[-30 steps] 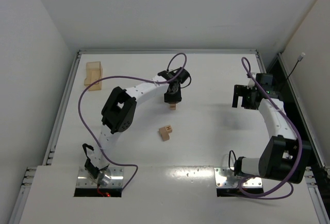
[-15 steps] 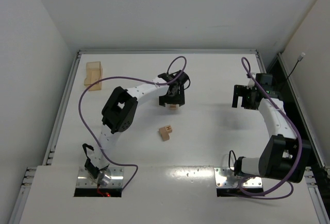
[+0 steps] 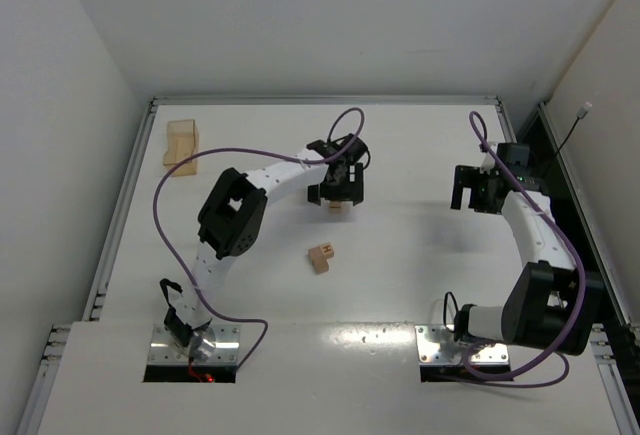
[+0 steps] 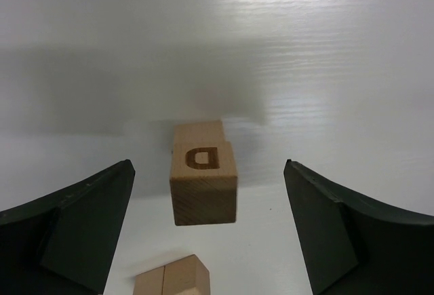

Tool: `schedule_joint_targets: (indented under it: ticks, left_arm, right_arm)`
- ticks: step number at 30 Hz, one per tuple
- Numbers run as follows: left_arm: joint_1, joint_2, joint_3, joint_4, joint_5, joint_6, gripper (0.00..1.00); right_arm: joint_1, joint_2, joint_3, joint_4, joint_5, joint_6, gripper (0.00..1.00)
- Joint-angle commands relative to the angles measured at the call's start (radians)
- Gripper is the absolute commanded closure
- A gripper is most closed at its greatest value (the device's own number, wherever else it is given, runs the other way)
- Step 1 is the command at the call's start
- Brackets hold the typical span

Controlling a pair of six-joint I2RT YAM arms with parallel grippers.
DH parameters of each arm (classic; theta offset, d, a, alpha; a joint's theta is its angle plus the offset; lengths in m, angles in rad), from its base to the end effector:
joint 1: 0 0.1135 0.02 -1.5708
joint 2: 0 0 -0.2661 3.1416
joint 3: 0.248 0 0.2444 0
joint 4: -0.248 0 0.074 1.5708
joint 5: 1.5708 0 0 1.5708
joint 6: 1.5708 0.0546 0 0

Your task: Build the wood block tower

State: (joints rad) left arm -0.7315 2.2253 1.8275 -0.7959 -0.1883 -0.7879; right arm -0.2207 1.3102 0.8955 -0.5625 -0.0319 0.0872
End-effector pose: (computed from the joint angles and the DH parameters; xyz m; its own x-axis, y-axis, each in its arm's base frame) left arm 0.3571 -0.3068 0.1695 -0.9168 -0.1128 -0.3831 -0.0638 0.9883 -0.1383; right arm 0.2583 -0.0562 0.2235 -0.7882 0.2661 -0.5549 0.2711 0.9596 0.0751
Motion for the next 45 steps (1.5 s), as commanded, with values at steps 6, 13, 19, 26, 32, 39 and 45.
schedule_joint_targets:
  ticks: [6,13,19,26,32,39,45]
  left_arm:
    - [-0.013,-0.2,0.13,0.073,-0.03,0.111,0.01]
    - [0.047,-0.355,0.165,0.112,-0.144,0.263,0.0]
    - [0.295,-0.486,0.099,0.132,-0.12,0.417,0.0]
    - [0.607,-0.547,-0.091,0.142,0.171,0.417,0.0]
    - [0.75,-0.537,-0.181,0.141,0.331,0.426,0.0]
    - [0.804,-0.483,-0.185,0.12,0.4,0.426,0.0]
    - [0.834,-0.434,-0.175,0.11,0.432,0.435,0.0]
  right_arm:
    - [0.017,-0.008,0.0,0.013,-0.057,-0.039,0.0]
    - [0.067,-0.087,0.01,-0.058,-0.472,-0.336,0.0]
    - [0.269,-0.103,0.063,-0.174,-0.736,-0.685,0.03]
    - [0.618,0.069,0.194,-0.262,-0.691,-1.025,0.19]
    - [0.805,0.135,0.164,-0.168,-0.553,-1.257,0.31]
    - [0.891,0.309,0.223,-0.05,-0.424,-1.297,0.46]
    - [0.938,0.463,0.342,-0.053,-0.399,-1.261,0.52]
